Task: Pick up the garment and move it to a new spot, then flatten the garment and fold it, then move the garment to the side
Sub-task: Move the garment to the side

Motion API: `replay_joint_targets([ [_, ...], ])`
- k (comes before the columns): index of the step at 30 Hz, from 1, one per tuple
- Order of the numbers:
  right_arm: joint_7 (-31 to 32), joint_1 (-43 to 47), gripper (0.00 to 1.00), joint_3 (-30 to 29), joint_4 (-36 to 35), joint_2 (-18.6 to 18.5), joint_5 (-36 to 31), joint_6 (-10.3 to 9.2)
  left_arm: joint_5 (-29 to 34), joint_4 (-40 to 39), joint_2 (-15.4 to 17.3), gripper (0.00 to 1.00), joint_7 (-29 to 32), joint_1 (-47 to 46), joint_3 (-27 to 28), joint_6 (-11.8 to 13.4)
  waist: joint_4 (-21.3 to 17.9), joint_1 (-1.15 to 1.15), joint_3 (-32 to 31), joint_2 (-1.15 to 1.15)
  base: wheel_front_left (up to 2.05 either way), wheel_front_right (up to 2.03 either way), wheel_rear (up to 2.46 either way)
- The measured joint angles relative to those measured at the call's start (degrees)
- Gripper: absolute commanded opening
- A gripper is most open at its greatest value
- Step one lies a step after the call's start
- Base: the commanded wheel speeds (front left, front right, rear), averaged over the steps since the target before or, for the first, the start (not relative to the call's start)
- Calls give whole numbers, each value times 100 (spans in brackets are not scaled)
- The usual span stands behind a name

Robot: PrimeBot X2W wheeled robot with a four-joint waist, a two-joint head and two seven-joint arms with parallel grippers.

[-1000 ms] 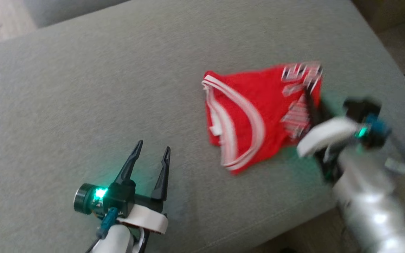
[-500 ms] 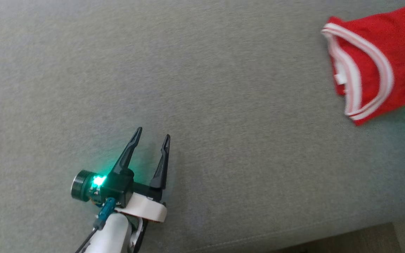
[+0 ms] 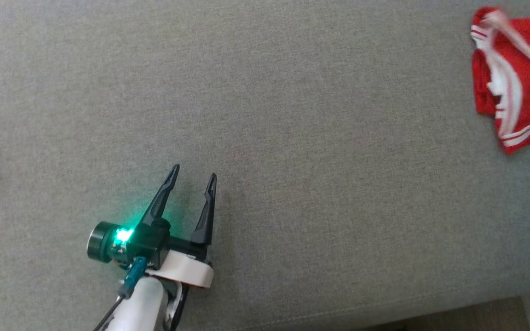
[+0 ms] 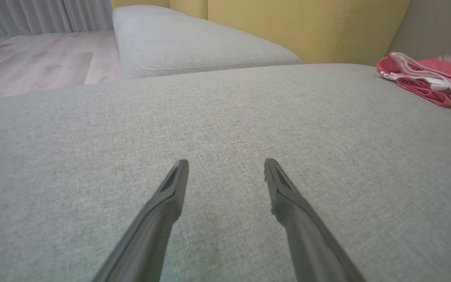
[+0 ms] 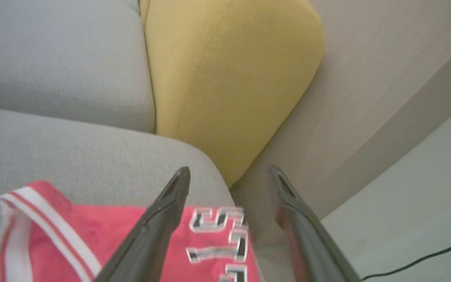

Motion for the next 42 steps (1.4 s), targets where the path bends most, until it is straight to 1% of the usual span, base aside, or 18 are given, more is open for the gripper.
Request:
replay_joint_targets([
  [2,-69,-1,100,-141,-207,253,-85,0,-4,-3,-1,100,0,0,0,7,3,0,-62,0,0,0,0],
  [3,-69,-1,100,-141,-207,253,-85,0,-4,-3,-1,100,0,0,0,7,3,0,-62,0,0,0,0],
  [5,-99,9,100,-68,-445,605,-77,0,-7,-13,-1,100,0,2,10,25,16,0,-143,0,0,0,0],
  [6,-100,26,100,3,-677,838,1,0,-7,-20,-2,100,0,2,16,52,25,0,-188,0,0,0,0],
  [9,-107,125,100,667,-1248,1399,438,0,-8,-34,-3,100,0,12,67,141,75,0,-330,0,0,0,0],
  [11,-109,372,100,1089,-1521,1607,795,0,-65,-41,-5,100,0,33,154,212,125,0,-435,0,0,0,0],
  [12,-109,571,100,1236,-1619,1655,984,0,-85,-42,-5,100,0,44,193,224,156,-1,-494,0,0,0,0],
  [14,-109,1044,100,1377,-1770,1708,1343,0,-127,-41,-3,100,0,64,222,269,230,-1,-610,0,0,0,0],
  [18,-108,1989,100,1674,-1901,1760,1818,0,-202,-40,-12,100,0,128,328,356,425,-1,-847,0,0,0,0],
  [22,-108,2575,100,1960,-1998,1818,2238,0,-202,-8,-10,100,0,347,493,421,633,-1,-1069,0,0,0,0],
  [24,-108,2786,100,2156,-2037,1818,2548,0,-202,16,-9,100,0,415,579,441,718,-1,-1174,0,0,0,0],
  [27,-108,3059,100,2350,-2119,1836,2835,0,-201,42,-11,100,0,433,689,461,809,-1,-1323,0,0,0,0],
  [36,-108,3545,100,2587,-2401,1845,3259,0,-202,101,-9,100,0,808,951,516,888,-1,-1738,0,0,0,0],
  [42,-108,3807,100,2676,-2434,1851,3343,0,-201,90,-9,100,0,983,1112,560,848,-1,-1983,0,0,0,0],
])
